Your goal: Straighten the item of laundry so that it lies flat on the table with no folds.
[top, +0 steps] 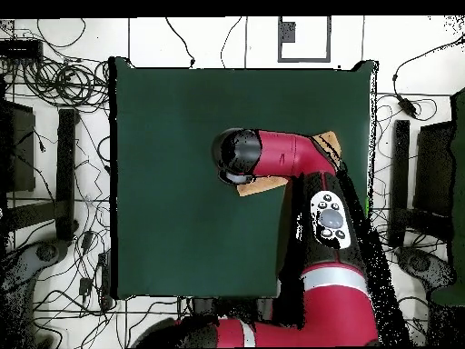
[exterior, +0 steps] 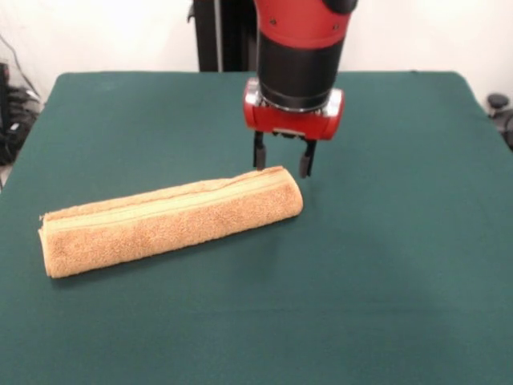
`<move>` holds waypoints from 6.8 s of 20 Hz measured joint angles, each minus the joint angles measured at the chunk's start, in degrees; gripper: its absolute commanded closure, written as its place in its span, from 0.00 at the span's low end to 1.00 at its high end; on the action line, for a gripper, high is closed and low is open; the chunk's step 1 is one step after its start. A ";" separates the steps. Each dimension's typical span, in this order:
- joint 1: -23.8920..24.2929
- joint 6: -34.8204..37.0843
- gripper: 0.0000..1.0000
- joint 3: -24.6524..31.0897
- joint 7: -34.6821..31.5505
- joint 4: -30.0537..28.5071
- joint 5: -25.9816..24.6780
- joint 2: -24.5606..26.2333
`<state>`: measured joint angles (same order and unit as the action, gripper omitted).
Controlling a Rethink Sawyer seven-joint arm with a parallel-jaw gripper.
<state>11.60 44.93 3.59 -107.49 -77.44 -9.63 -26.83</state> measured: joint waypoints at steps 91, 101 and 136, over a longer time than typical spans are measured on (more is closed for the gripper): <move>1.60 -6.89 1.00 2.78 0.00 -1.33 -4.99 5.06; 1.72 -6.90 1.00 2.84 0.00 -2.52 -5.04 3.91; 2.05 -1.74 1.00 3.05 0.00 -6.94 -5.07 -2.32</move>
<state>13.65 43.19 6.64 -107.49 -84.38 -14.69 -29.16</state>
